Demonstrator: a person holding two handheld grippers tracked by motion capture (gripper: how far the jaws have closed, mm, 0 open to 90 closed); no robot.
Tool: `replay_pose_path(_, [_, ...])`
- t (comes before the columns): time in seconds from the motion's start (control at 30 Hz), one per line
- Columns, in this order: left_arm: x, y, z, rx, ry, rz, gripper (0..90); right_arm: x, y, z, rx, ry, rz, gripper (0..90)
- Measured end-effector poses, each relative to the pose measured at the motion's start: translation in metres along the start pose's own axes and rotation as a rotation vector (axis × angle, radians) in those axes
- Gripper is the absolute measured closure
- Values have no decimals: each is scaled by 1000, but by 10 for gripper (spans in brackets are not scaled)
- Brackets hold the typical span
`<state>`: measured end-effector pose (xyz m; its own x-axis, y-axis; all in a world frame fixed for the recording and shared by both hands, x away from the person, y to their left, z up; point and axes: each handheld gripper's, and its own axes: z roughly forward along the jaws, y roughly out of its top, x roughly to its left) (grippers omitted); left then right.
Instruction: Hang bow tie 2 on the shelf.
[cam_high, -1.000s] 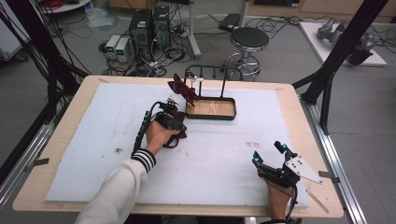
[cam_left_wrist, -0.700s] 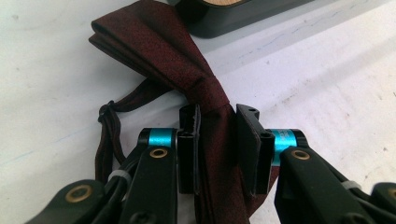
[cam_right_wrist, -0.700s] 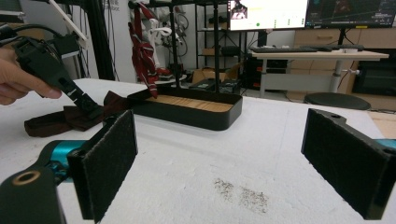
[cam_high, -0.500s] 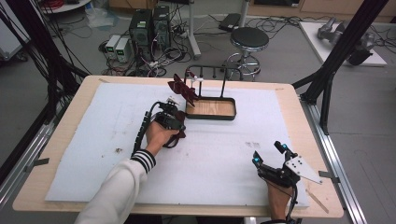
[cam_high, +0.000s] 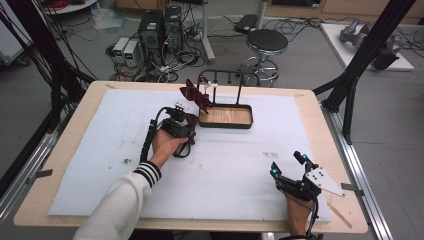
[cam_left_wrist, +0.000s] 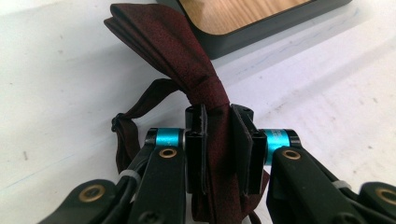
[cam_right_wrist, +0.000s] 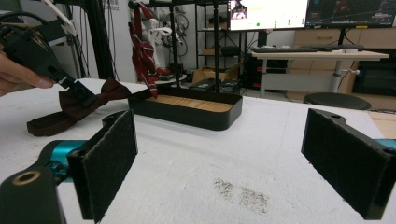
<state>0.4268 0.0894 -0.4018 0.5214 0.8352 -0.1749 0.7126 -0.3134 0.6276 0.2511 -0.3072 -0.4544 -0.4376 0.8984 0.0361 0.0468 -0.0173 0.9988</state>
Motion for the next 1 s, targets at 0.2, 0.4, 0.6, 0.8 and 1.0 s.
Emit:
replay_pose_path(0.2, [-5,1,-14,-28,-24,40,763,0,0,0,0,-1,-4,97])
replay_pose_path(0.4, [-10,1,-28,-78,-61,91,764,0,0,0,5,1,2,97])
replay_pose_path(0.6, [-15,4,-39,-111,-112,157,767,1,0,0,6,-1,2,97])
replay_pose_path(0.8, [-23,13,-49,-150,-166,220,767,1,0,0,5,0,-1,97])
replay_pose_path(1.0, [-32,23,-57,-173,-205,268,767,0,0,0,5,0,-1,97])
